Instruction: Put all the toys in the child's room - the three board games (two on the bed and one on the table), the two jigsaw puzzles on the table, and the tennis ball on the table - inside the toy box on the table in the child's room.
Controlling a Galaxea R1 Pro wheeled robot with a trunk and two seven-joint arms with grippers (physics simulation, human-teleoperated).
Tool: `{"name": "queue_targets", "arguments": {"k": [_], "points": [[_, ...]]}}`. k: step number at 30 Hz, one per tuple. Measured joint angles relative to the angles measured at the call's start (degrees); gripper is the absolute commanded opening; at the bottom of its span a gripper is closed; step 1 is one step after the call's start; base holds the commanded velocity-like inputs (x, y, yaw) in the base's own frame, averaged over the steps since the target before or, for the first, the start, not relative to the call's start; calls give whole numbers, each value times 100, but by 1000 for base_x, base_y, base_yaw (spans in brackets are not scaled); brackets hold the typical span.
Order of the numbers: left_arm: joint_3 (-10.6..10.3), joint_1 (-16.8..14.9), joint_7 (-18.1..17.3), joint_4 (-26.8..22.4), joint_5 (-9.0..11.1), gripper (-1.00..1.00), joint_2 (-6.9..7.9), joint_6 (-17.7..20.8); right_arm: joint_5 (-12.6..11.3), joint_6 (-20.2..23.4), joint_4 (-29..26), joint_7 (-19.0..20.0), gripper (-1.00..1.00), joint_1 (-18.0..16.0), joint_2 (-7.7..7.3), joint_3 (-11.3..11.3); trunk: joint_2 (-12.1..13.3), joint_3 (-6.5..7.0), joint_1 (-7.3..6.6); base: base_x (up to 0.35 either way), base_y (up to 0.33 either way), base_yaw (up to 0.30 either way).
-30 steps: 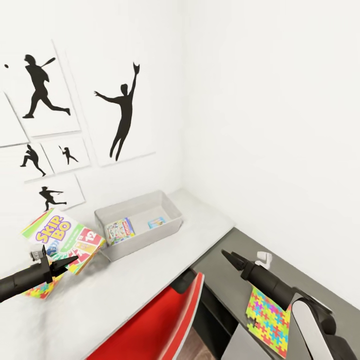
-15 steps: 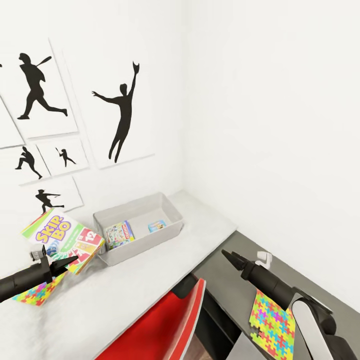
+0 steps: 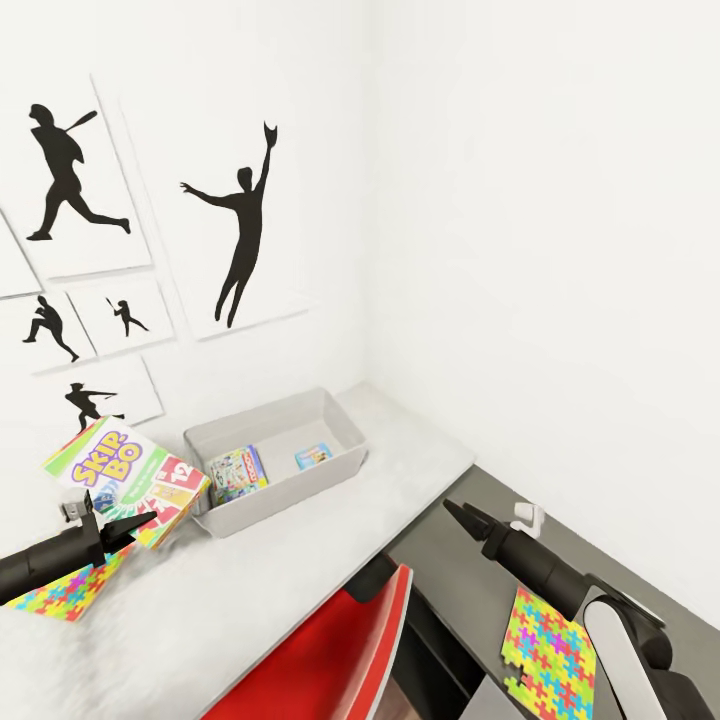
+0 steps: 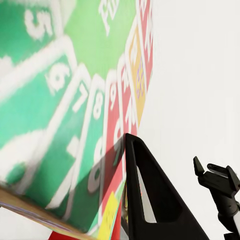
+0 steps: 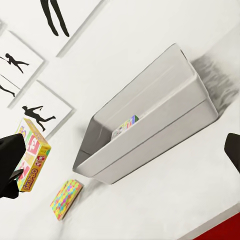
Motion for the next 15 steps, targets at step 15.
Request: {"name": "queue_targets", "arguments": {"k": [15], "points": [[4,1,0,0,0,-100,-6,0,-5,1,0,18,100,0,-1,-8,0,0,0,1,0,0]]}}
